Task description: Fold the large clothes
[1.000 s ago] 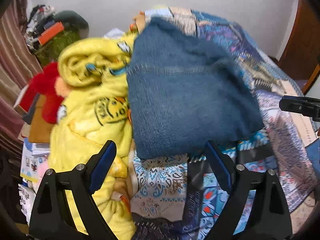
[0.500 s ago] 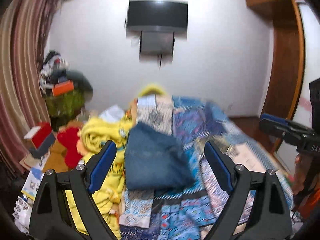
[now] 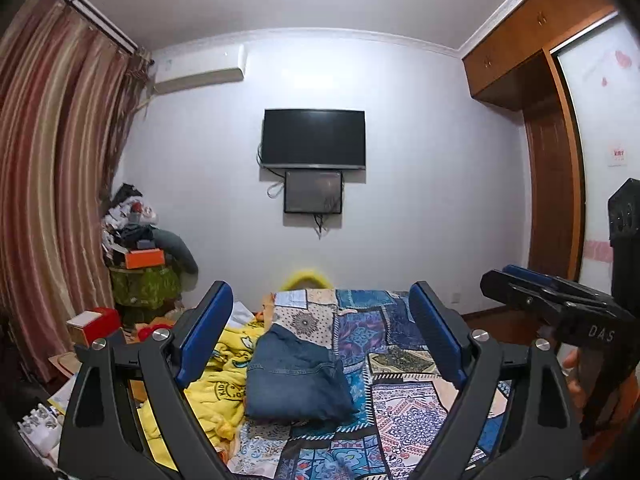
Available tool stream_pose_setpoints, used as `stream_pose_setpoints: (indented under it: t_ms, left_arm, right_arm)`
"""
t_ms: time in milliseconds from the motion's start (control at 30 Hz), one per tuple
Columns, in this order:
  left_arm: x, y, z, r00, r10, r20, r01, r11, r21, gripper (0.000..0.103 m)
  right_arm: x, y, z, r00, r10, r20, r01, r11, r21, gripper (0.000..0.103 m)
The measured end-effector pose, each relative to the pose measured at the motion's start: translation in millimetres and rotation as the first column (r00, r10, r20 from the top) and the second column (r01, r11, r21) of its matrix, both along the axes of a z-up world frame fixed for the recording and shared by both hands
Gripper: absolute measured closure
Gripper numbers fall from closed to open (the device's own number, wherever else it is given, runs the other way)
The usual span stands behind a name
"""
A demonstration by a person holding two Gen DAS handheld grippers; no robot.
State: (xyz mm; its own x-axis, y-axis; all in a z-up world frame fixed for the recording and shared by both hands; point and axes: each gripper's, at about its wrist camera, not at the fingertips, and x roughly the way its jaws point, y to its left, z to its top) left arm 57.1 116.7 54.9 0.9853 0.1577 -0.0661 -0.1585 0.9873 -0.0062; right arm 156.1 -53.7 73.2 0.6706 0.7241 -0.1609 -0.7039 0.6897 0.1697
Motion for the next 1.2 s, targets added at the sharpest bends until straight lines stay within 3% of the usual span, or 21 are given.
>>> stream_pose_setpoints:
  t_ms: [133, 267, 1200]
  left_arm:
    - [-7.3, -12.0, -6.8, 0.999, 0.042, -0.003, -0.042, 0.999, 0.026, 0.002]
    - [-12.9, -20.1, -11.6, 0.998, 0.054, -0.015, -0.053, 0.998, 0.021, 0.001]
    - [-6.8, -16.4, -23.8, 0.996, 0.067, -0.058, -0.067, 0.998, -0.012, 0.001]
  right_arm:
    - [-8.9, -3.2, -3.7, 0.999, -0.033, 0.014, 0.033, 0.999, -0.009, 0.017]
    - [-9.7, -3.5, -5.1, 0.998, -0.062, 0.016, 0.062, 0.998, -0.026, 0.0]
    - [-13.8, -15.3, -16.8, 0.996, -0.091, -0.012, 0.091, 0.995, -0.048, 0.0]
